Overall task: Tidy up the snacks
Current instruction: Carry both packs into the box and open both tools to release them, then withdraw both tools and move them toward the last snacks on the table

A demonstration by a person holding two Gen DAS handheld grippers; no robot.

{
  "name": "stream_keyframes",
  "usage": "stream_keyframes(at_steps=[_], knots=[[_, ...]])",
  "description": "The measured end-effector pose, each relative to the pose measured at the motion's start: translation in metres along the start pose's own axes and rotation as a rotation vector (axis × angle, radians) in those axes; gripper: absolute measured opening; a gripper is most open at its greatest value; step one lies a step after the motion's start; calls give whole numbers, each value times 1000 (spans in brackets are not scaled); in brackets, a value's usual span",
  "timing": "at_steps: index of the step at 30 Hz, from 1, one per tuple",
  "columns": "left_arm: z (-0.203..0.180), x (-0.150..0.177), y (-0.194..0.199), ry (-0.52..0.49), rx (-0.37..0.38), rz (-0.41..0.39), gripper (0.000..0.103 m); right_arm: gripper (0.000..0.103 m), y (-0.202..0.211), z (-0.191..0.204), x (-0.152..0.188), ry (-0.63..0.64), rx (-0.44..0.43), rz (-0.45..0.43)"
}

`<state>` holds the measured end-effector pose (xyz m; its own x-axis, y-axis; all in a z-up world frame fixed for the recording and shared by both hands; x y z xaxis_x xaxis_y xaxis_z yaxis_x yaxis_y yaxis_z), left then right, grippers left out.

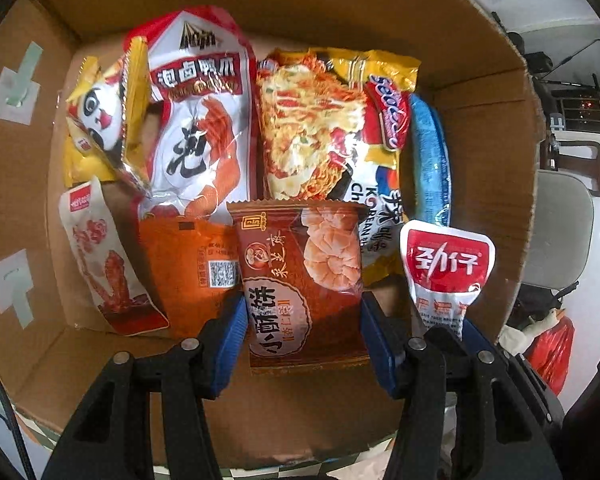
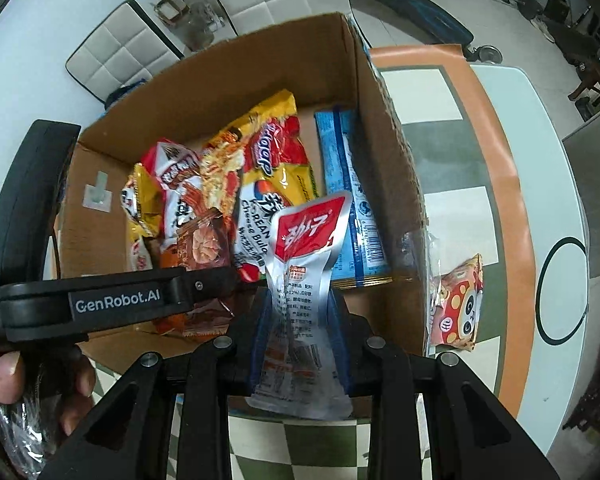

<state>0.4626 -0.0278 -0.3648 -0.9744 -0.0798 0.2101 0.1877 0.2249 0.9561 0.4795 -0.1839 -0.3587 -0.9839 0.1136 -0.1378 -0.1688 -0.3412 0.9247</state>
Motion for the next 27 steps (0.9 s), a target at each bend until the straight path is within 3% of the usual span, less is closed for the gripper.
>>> stream_keyframes(at_steps=[1,8,9,11,12,13,15,18,21,27], knots=[[0,0,-1,-1,-4,1,53,22,-3,-1,-1,0,2,2],[-4,4,-10,-12,-11,9,55,23,-8,-4,-1,-4,1,11],[-4,3,-9,-10,-6,14,57,23,-7,-4,-2,-5,2,15],[-6,1,-6,-13,-4,5,72,25,-5,-6,-2,-12,7,24],[-6,0,1,-21,-21,-12,83,34,-4,-6,-1,-12,9,28],[-6,1,8,-31,-45,-29,86,48,-2,-6,-1,-14,14,29],[-7,2,18,-46,-55,-46,86,60,3,-6,0,-16,16,23],[-7,6,33,-70,-89,-87,86,65,10,-4,1,-16,22,19],[-7,14,52,-95,-142,-156,98,87,17,-1,4,-18,14,22],[1,38,84,-106,-188,-264,98,97,35,11,14,24,54,12]])
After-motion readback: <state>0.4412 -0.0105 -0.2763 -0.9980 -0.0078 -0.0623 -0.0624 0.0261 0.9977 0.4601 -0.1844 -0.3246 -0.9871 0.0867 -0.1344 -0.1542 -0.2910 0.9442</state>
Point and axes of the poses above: each gripper's, at about its wrist camera, not at the fingertips, and y roughly against the way its jaws point, z to its left, x to its underside, the point moved 3 cm from there along -y, roughly the way its jaws point, and after that the axes turned 7 degrees about -x, right-handed, at the moved point
